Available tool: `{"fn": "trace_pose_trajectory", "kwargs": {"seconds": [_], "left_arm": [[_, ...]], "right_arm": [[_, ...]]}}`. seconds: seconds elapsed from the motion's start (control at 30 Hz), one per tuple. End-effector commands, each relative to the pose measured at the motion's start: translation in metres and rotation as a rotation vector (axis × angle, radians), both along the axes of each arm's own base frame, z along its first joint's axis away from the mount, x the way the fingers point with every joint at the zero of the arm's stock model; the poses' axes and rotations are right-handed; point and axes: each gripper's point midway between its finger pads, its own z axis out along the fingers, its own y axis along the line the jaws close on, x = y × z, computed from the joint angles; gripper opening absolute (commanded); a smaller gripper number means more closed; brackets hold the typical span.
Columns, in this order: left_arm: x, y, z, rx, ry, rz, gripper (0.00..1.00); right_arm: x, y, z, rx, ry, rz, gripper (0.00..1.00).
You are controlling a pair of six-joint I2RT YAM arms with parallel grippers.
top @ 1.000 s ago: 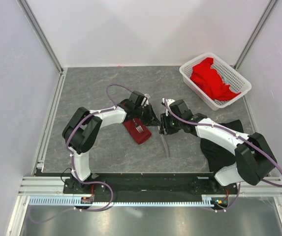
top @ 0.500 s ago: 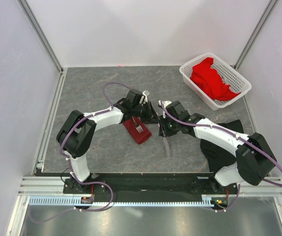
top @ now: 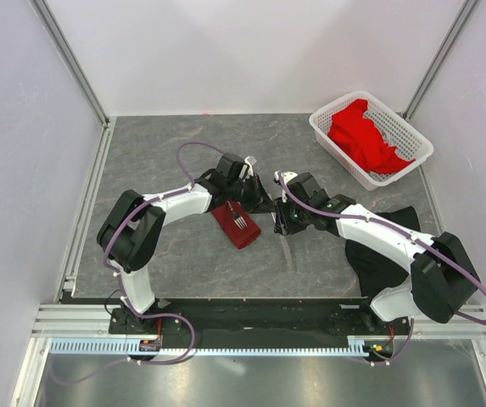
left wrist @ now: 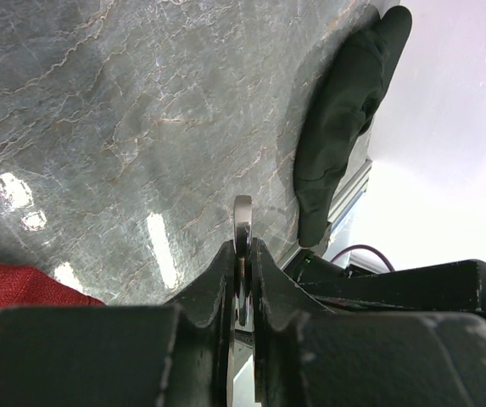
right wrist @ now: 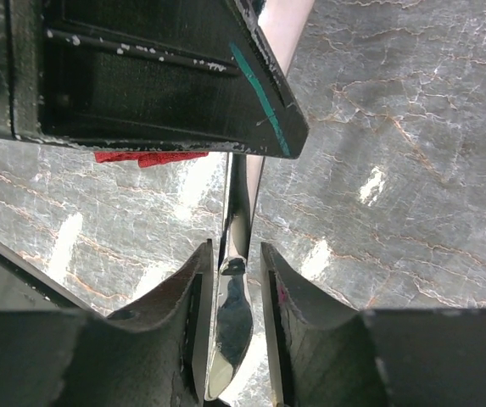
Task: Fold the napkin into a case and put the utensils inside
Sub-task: Pass from the left arm to the right, then insert the knife into the folded napkin.
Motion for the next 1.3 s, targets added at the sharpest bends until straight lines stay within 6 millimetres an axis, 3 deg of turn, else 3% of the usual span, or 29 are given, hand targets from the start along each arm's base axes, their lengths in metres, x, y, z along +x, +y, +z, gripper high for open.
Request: {"fn": "trace_pose_trajectory", "kwargs": {"seconds": [0.0, 0.1, 0.17, 0.23, 0.3, 0.4, 0.47, 0.5, 0.53, 0.6, 0.63, 0.67, 0.7, 0.77, 0.8, 0.83, 1.07, 1.27], "left_arm": [[0.002, -0.003, 0.037, -0.067, -0.059, -0.001, 0.07], [0.002, 0.000, 0.038, -0.068, -0.058, 0.003, 0.07], [0.002, 0.001, 0.040, -0.073, -0.063, 0.001, 0.08], [0.004, 0.005, 0.043, -0.075, -0.076, 0.002, 0.16], [0.016, 0.022, 0.047, -0.063, -0.126, 0.030, 0.39], [0.037, 0.068, 0.045, 0.028, -0.154, 0.125, 0.47], [0.057, 0.104, 0.044, 0.071, -0.175, 0.216, 0.49], [0.059, 0.117, 0.041, 0.108, -0.183, 0.225, 0.49], [0.064, 0.129, 0.040, 0.138, -0.186, 0.248, 0.49], [0.074, 0.158, 0.027, 0.238, -0.184, 0.296, 0.42], [0.077, 0.165, 0.022, 0.268, -0.185, 0.309, 0.37], [0.083, 0.178, 0.014, 0.315, -0.182, 0.343, 0.31], [0.083, 0.184, 0.008, 0.344, -0.180, 0.350, 0.28], [0.083, 0.194, -0.010, 0.393, -0.149, 0.371, 0.24], [0.083, 0.197, -0.015, 0.402, -0.140, 0.373, 0.20], [0.082, 0.199, -0.020, 0.416, -0.131, 0.377, 0.20], [0.092, 0.231, -0.026, 0.510, -0.147, 0.466, 0.14], [0.104, 0.234, -0.038, 0.500, -0.110, 0.463, 0.12]], "right_arm": [[0.008, 0.010, 0.017, 0.031, -0.044, 0.022, 0.34], [0.008, 0.011, 0.017, 0.034, -0.046, 0.025, 0.19], [0.008, 0.013, 0.018, 0.035, -0.045, 0.032, 0.00], [0.008, 0.018, 0.023, 0.041, -0.051, 0.050, 0.00], [0.009, 0.022, 0.027, 0.031, -0.064, 0.064, 0.00], [0.016, 0.036, 0.042, 0.017, -0.090, 0.082, 0.00], [0.014, 0.041, 0.033, -0.030, -0.054, 0.094, 0.00], [0.019, 0.049, 0.041, -0.026, -0.065, 0.101, 0.00], [0.015, 0.050, 0.029, -0.070, -0.024, 0.114, 0.00], [0.024, 0.060, 0.037, -0.088, -0.031, 0.113, 0.00], [0.020, 0.058, 0.023, -0.142, 0.016, 0.123, 0.00], [0.022, 0.059, 0.021, -0.167, 0.019, 0.123, 0.00], [0.028, 0.067, 0.030, -0.163, 0.004, 0.126, 0.00], [0.025, 0.071, 0.020, -0.207, 0.043, 0.145, 0.00], [0.029, 0.078, 0.027, -0.200, 0.034, 0.150, 0.00], [0.025, 0.079, 0.018, -0.231, 0.064, 0.161, 0.00], [0.024, 0.095, 0.004, -0.312, 0.119, 0.198, 0.00], [0.026, 0.101, -0.007, -0.353, 0.148, 0.214, 0.00]]}}
